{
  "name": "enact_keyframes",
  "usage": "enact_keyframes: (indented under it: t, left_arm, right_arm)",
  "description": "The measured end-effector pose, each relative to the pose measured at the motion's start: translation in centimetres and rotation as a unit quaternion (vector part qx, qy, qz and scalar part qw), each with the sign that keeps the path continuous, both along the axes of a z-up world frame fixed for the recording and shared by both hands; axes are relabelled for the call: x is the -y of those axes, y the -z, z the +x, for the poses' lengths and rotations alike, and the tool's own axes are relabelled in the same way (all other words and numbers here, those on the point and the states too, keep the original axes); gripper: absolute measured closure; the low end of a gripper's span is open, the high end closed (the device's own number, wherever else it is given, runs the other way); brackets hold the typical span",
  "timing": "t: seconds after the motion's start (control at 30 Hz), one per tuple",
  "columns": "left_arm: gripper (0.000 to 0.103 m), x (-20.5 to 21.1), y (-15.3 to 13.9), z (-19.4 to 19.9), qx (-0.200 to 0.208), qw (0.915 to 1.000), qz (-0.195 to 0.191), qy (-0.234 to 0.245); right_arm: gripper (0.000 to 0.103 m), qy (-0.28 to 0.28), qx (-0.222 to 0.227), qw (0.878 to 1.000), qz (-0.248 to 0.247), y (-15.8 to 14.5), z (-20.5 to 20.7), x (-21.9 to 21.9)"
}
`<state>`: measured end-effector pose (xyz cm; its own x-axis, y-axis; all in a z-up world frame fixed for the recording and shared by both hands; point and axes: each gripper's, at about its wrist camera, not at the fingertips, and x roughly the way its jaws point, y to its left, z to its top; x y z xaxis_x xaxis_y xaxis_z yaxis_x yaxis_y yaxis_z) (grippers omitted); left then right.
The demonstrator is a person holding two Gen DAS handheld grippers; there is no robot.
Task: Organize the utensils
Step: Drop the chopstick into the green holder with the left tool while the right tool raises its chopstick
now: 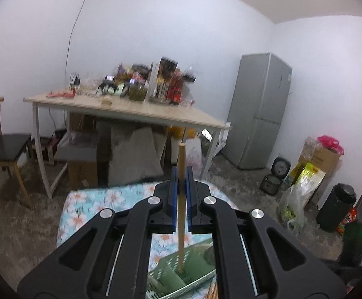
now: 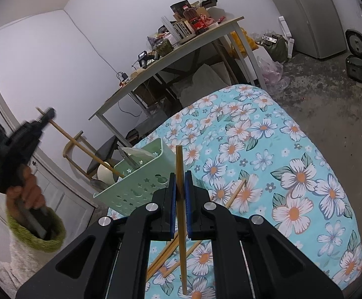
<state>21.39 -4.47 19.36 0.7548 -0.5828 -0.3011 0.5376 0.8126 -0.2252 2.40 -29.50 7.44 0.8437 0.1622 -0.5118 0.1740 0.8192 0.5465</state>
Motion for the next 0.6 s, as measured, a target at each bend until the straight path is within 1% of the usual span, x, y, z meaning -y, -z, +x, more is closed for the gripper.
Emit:
enact_keyframes:
  t: [0.13, 0.17, 0.2, 0.23, 0.27, 0.33, 0.37, 0.5, 0.6]
  left_arm:
    - [0.097, 0.2, 2.9, 1.5, -0.054, 0.9985, 0.011, 0.004]
    - [0.09, -0.1, 3.3, 1.6, -0.06, 0.9981, 0.01, 0.003]
    - [0.077, -0.3, 3.6, 1.6, -0.067, 0.9977, 0.009, 0.002]
    - [0.071, -0.6, 3.9, 1.5, -0.071, 0.9975, 0.007, -0.002]
    - [0.067, -1.0, 4.1, 1.4, -0.07, 0.9975, 0.003, -0.005]
    - [0.067, -1.4, 4.3, 1.0, -0.069, 0.9976, 0.002, -0.007]
    - [0.065, -1.7, 4.3, 0.7, -0.069, 0.9976, 0.001, -0.007]
    - [0.056, -3.2, 4.1, -1.0, -0.059, 0.9982, -0.008, -0.01]
    - [0.044, -4.5, 4.2, -2.5, -0.051, 0.9985, -0.009, -0.015]
  right_arm:
    - [0.096, -0.001, -0.003, 1.0, -0.003, 0.0, 0.1, 0.0]
    - [0.096, -0.001, -0.002, 1.0, -0.004, 0.0, 0.1, 0.0]
    - [0.096, -0.002, -0.001, 1.0, -0.005, -0.1, 0.1, 0.0]
    - [0.096, -0.004, 0.001, 1.0, -0.006, -0.3, 0.2, -0.1]
    - [0.096, -0.006, 0.005, 1.0, -0.009, -0.6, 0.2, -0.2]
    - [0.096, -0.012, 0.012, 1.0, -0.016, -1.3, 0.4, -0.5]
    - [0.096, -0.015, 0.017, 1.0, -0.019, -1.8, 0.6, -0.6]
    - [0.096, -0.04, 0.05, 0.997, -0.038, -4.9, 1.5, -1.7]
    - [0.096, -0.063, 0.086, 0.993, -0.048, -7.9, 2.2, -2.6]
